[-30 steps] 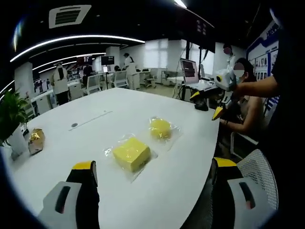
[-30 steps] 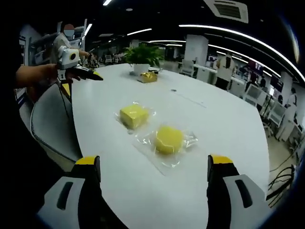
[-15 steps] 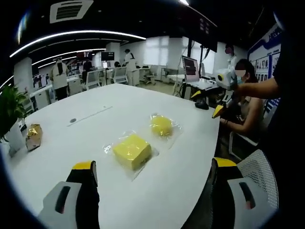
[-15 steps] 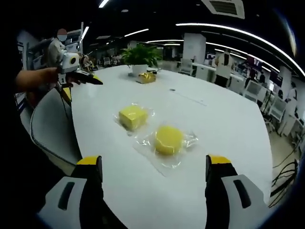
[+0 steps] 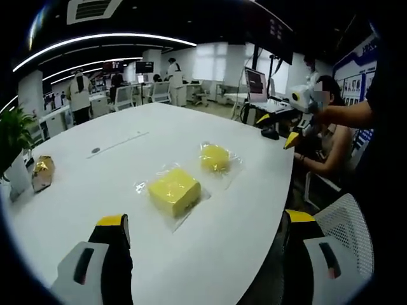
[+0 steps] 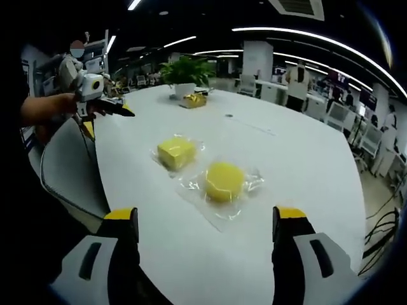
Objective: Compare the silicone blocks by pressing each to a similar depth, holding the contact briefly, and releasing to observe deformation and rebound differences across the visible hardness samples.
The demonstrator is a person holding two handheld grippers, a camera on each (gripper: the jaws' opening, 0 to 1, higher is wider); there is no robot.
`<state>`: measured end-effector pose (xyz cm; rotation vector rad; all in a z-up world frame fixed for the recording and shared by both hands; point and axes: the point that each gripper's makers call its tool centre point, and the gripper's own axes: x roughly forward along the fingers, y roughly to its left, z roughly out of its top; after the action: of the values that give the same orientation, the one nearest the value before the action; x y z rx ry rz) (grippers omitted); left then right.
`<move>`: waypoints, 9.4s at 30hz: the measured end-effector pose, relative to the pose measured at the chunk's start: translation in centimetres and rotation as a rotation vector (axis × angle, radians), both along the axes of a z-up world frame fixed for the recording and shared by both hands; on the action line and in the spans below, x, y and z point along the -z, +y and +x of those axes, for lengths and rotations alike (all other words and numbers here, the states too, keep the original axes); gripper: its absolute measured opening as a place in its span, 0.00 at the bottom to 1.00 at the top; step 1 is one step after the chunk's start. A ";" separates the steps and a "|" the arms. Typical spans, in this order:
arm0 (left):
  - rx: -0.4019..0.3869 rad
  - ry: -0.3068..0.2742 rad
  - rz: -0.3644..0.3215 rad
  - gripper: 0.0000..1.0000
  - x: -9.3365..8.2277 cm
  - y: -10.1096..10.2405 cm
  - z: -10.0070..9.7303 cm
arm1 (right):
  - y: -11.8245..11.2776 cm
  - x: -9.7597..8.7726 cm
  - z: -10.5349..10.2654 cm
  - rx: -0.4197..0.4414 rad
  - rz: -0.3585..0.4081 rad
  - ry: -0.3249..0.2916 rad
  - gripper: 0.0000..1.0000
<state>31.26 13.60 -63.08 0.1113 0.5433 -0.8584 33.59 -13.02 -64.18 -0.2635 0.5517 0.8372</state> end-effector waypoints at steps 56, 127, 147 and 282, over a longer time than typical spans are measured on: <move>-0.504 0.722 -0.648 0.29 9.0 -1.5 15.9 | -3.0 0.7 -1.6 0.096 0.021 0.053 0.72; 0.370 -0.157 -0.245 0.00 -16.4 -12.4 2.5 | 10.0 -8.6 -0.2 -0.244 0.340 -0.003 0.73; 0.519 -0.153 -0.225 0.00 -16.9 -15.0 0.4 | 14.3 -8.2 -1.5 -0.379 0.391 0.091 0.42; 0.258 0.005 -0.308 0.00 -13.2 -10.7 2.6 | -1.4 -8.1 -2.7 0.185 0.391 -0.080 0.93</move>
<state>33.87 2.86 -49.84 -0.1049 0.4002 -1.1846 30.87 -14.45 -56.04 0.1103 0.3222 0.7336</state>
